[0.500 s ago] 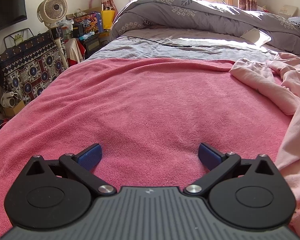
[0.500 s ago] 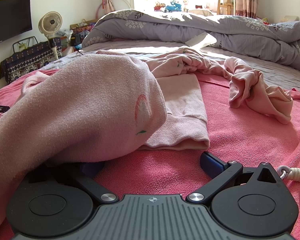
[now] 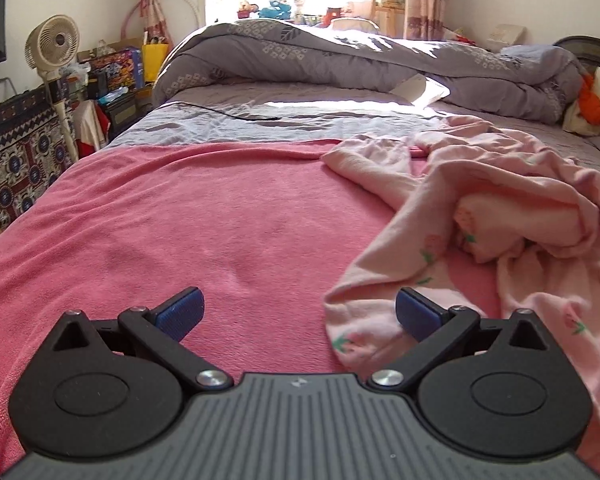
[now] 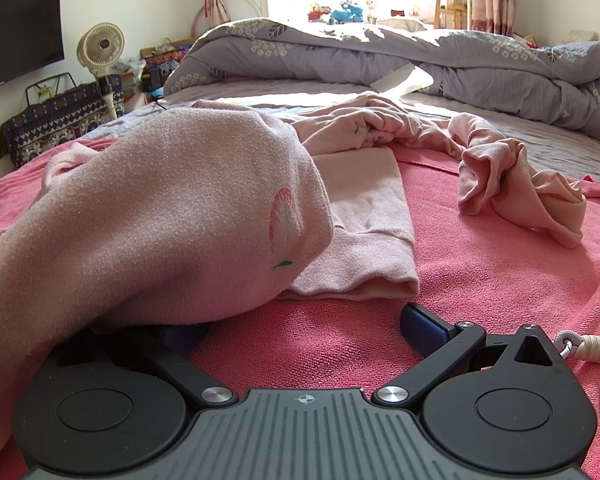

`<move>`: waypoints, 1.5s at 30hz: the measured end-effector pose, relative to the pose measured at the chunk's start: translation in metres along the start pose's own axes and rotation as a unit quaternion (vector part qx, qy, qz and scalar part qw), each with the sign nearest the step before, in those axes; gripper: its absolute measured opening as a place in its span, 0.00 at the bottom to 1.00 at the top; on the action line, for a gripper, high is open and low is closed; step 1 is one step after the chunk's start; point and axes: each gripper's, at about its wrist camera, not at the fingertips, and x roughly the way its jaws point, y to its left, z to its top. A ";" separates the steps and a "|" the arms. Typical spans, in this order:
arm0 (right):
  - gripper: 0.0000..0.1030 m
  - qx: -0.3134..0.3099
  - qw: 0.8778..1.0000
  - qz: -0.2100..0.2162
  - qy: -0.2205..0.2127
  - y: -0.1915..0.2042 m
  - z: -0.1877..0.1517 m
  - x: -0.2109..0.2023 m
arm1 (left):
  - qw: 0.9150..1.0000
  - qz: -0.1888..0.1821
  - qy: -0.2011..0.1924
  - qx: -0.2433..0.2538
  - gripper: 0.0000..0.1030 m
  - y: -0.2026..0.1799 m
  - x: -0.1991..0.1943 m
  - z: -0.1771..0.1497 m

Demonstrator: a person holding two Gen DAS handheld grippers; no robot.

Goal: Fold clothes
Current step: 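Move the left gripper toward the pink strawberry-print shirt on the towel, then grasp the shirt fabric with the left gripper and lift it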

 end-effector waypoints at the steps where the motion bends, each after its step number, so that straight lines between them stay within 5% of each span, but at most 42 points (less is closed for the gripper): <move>1: 1.00 0.000 1.000 0.000 0.000 0.001 0.000 0.002 | 1.000 -0.017 -0.001 0.016 0.99 -0.013 -0.003 0.001; 5: 1.00 0.000 1.000 0.000 0.001 0.000 0.000 0.001 | 0.993 -0.100 0.015 0.054 1.00 -0.053 -0.007 0.000; 7: 1.00 -0.001 1.000 -0.001 0.006 0.000 0.001 0.001 | 0.991 -0.111 0.028 0.071 1.00 -0.069 0.001 -0.004; 12: 1.00 -0.003 1.000 -0.003 0.013 0.002 0.002 0.000 | 0.991 -0.067 0.029 0.109 1.00 -0.093 0.025 -0.023; 15: 1.00 -0.005 1.000 -0.006 0.013 0.003 0.001 0.000 | 0.993 -0.079 -0.014 0.084 1.00 -0.085 0.026 -0.037; 20: 1.00 -0.003 1.000 -0.004 0.010 0.002 0.001 0.000 | 0.993 -0.082 -0.021 0.078 1.00 -0.082 0.020 -0.037; 24: 1.00 -0.003 1.000 -0.004 0.008 0.002 0.000 0.000 | 0.994 -0.071 -0.004 0.079 1.00 -0.081 0.020 -0.013; 29: 1.00 -0.003 1.000 -0.004 0.009 0.002 0.001 0.000 | 0.996 -0.079 -0.036 0.025 1.00 -0.069 0.039 0.039; 34: 1.00 -0.003 1.000 -0.004 0.008 0.002 0.000 0.000 | 0.997 -0.011 0.050 0.052 1.00 -0.076 0.111 0.055; 38: 1.00 -0.003 1.000 -0.004 0.007 0.003 0.000 0.000 | 0.996 -0.042 0.082 -0.009 1.00 -0.056 0.133 0.055; 41: 1.00 -0.002 1.000 -0.003 0.007 0.002 0.000 0.000 | 0.997 -0.022 0.063 -0.042 0.93 -0.045 0.125 0.052; 45: 1.00 -0.002 1.000 -0.003 0.006 0.002 0.001 0.000 | 0.997 -0.005 0.044 -0.068 0.60 -0.041 0.116 0.050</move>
